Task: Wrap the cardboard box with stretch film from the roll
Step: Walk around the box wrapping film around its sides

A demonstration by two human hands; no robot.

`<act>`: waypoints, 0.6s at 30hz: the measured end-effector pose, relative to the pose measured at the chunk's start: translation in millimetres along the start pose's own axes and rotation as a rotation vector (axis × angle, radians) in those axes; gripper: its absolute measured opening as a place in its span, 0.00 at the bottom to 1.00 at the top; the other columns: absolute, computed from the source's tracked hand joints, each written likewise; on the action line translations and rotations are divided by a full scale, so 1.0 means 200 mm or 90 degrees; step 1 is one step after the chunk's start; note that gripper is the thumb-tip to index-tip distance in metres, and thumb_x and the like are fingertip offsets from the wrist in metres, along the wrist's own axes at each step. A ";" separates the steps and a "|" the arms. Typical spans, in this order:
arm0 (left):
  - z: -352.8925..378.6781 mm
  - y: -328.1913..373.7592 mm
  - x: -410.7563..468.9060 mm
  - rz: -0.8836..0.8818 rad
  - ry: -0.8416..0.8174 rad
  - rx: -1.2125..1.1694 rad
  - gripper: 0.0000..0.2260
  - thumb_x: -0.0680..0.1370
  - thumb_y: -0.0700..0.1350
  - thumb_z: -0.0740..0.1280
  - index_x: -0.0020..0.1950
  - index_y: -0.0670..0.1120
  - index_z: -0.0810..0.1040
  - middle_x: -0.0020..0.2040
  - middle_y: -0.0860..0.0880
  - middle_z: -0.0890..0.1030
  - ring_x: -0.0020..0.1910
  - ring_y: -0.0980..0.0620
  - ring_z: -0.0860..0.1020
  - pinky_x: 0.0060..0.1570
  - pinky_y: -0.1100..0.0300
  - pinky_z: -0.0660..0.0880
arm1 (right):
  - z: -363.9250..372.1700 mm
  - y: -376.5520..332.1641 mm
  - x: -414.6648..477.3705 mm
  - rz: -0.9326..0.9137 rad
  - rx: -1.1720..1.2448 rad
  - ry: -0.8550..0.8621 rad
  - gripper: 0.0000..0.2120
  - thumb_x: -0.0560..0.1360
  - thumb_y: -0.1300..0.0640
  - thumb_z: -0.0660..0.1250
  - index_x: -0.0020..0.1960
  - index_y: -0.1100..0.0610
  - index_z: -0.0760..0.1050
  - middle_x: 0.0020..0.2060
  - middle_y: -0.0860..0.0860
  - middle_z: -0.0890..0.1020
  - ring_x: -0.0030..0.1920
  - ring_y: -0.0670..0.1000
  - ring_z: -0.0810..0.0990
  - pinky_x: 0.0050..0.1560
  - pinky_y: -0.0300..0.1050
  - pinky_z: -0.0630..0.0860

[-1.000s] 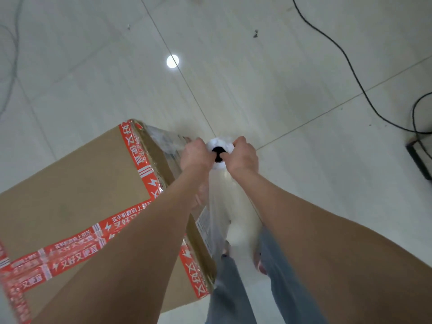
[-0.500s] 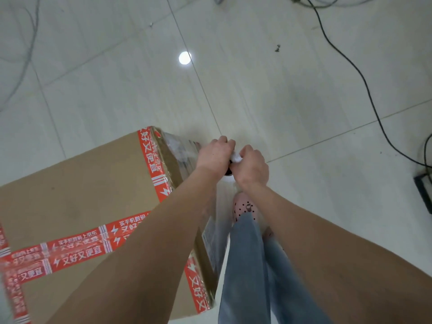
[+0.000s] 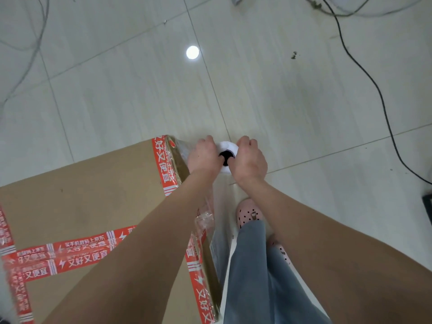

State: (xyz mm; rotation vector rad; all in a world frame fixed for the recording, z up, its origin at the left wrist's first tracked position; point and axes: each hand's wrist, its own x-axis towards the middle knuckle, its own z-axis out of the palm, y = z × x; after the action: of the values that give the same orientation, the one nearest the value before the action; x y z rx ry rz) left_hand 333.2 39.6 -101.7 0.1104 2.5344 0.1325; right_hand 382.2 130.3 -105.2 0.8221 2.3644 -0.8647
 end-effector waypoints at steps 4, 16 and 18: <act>0.01 0.02 0.01 0.174 0.027 0.113 0.11 0.76 0.40 0.63 0.57 0.42 0.69 0.54 0.43 0.71 0.49 0.42 0.74 0.35 0.53 0.64 | 0.01 0.00 0.01 -0.016 -0.015 0.023 0.13 0.73 0.59 0.66 0.57 0.57 0.69 0.53 0.55 0.73 0.45 0.57 0.75 0.36 0.47 0.66; -0.13 -0.04 0.21 0.027 0.026 -0.025 0.09 0.72 0.44 0.66 0.48 0.42 0.69 0.45 0.44 0.74 0.42 0.42 0.74 0.36 0.54 0.64 | -0.04 -0.16 0.19 -0.131 -0.091 0.042 0.17 0.73 0.62 0.63 0.61 0.55 0.69 0.56 0.52 0.73 0.53 0.55 0.72 0.36 0.46 0.63; -0.15 -0.07 0.23 -0.020 0.022 -0.022 0.10 0.72 0.44 0.66 0.46 0.44 0.66 0.43 0.44 0.73 0.40 0.43 0.72 0.35 0.55 0.63 | -0.03 -0.19 0.21 -0.024 -0.032 -0.003 0.20 0.74 0.56 0.66 0.63 0.55 0.66 0.57 0.53 0.72 0.51 0.57 0.76 0.37 0.47 0.65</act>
State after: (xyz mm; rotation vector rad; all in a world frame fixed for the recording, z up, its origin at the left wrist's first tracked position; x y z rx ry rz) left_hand 276.8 29.0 -104.9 0.0556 2.5655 0.1676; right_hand 326.3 126.6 -112.4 0.7560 2.3948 -0.8172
